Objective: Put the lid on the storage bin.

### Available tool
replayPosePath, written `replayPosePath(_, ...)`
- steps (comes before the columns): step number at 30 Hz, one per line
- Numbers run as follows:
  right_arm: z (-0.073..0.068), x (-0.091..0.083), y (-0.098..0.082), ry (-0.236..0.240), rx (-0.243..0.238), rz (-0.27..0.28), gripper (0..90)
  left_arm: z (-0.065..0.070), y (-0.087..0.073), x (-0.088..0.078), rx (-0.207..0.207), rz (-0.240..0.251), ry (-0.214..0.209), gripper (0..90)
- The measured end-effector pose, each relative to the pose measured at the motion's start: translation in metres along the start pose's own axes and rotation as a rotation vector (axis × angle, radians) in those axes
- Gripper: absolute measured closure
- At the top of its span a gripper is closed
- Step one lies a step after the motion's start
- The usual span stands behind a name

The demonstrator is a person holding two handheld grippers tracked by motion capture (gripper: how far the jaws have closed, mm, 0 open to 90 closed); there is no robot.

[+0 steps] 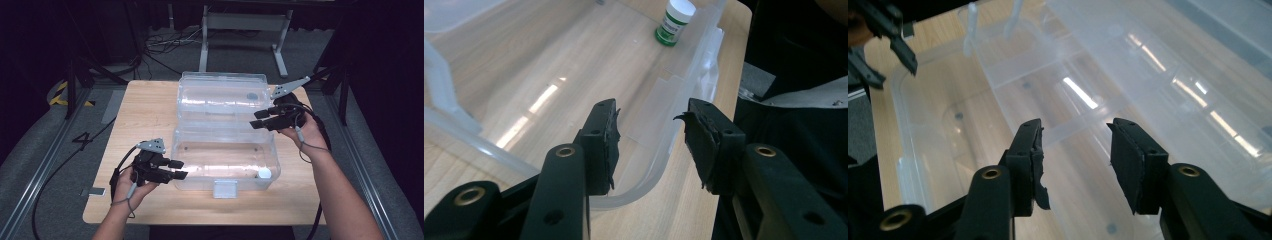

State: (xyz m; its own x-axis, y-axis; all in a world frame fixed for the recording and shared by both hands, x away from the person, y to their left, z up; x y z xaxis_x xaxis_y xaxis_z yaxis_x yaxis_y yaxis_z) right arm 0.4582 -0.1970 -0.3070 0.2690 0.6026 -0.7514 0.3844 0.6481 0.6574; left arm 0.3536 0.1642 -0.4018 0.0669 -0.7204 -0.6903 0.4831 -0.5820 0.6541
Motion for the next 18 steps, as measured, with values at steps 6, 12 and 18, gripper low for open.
replayPosePath(6, 0.008, 0.003, 0.011, -0.001, 0.031, 0.044, 56.2, -0.001, -0.001, 0.004, 0.001, -0.015, -0.017, 57.4)
replayPosePath(12, 0.010, 0.012, 0.022, -0.005, 0.024, 0.048, 55.1, -0.001, -0.001, 0.008, 0.005, -0.038, -0.019, 58.7)
replayPosePath(18, 0.014, 0.020, 0.030, 0.017, 0.031, 0.085, 54.9, -0.001, -0.002, 0.012, 0.008, -0.057, -0.018, 61.2)
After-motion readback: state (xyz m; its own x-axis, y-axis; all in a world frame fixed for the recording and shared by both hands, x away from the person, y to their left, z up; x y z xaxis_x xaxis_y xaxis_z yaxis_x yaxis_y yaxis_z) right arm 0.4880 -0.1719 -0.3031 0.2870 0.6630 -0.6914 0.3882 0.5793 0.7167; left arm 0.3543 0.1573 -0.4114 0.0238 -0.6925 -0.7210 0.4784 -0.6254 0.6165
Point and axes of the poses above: each handheld gripper's, and its own axes: x roughly forward along the jaws, y roughly out of its top, z roughly to its right, the point moved 2 cm from there along x, roughly forward along the jaws, and after that the axes turned 6 degrees about -z, right-handed, at the moved point
